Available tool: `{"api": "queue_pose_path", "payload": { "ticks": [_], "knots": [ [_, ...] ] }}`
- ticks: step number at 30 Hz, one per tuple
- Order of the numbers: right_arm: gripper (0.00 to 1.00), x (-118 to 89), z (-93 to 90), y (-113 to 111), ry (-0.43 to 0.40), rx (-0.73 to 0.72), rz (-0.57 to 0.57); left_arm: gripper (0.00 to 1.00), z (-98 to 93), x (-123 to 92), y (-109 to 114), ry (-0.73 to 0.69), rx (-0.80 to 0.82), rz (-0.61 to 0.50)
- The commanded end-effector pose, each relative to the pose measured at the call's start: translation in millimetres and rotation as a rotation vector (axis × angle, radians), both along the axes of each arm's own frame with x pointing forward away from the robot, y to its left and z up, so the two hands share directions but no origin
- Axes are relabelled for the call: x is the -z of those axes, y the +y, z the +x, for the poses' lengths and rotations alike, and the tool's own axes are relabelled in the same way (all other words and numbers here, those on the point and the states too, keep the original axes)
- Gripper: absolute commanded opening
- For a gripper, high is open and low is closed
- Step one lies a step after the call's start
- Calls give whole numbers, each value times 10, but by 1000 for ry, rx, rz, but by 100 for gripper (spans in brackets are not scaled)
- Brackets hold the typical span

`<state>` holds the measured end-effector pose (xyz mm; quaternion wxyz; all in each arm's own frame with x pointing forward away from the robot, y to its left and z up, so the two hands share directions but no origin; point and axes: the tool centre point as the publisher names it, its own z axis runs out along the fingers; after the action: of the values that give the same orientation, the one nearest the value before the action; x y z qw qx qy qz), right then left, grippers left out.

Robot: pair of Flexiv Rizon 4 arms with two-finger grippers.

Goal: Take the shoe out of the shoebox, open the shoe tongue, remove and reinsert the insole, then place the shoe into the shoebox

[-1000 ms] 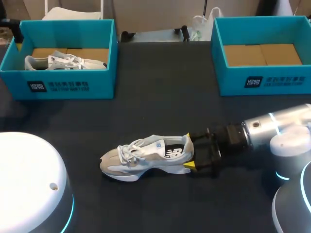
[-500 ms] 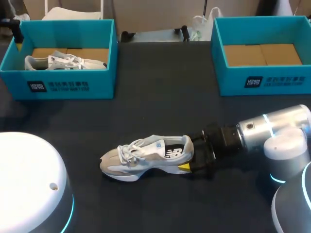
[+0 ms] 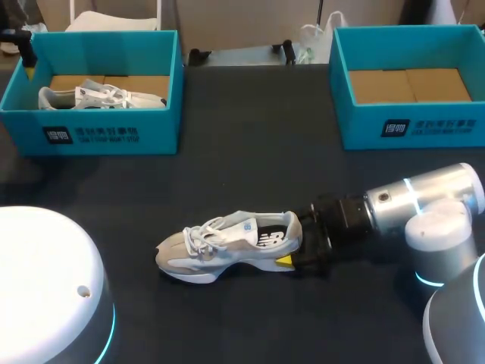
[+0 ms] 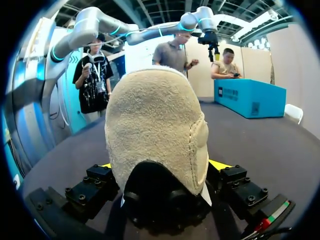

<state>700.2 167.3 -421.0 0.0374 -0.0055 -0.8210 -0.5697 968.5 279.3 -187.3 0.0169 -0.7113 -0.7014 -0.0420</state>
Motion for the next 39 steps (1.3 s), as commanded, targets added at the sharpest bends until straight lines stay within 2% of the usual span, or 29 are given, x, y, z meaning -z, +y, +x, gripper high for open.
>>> {"api": "queue_pose_path", "payload": {
  "ticks": [1,12,13,14,15,16,27,39],
  "knots": [
    [100,-1,-2,51,1,1,-16,100,-11,-2,2,-2,0,2],
    [100,32,-16,100,-15,-8,0,100,-11,-2,2,-2,0,2],
    [94,35,-17,108,-20,-8,1,100,-11,-2,2,-2,0,2],
    [51,35,-19,113,-23,-8,2,100,-11,-2,2,-2,0,2],
    [12,35,-20,125,-26,-7,1,100,-11,-2,2,-2,0,2],
    [0,36,-20,134,-29,-7,0,100,-11,-2,2,-2,0,2],
    [0,-15,2,110,-61,74,-24,100,-11,-2,2,-2,0,2],
    [0,7,75,31,-44,138,-30,100,-11,-2,2,-2,0,2]
  ]
}}
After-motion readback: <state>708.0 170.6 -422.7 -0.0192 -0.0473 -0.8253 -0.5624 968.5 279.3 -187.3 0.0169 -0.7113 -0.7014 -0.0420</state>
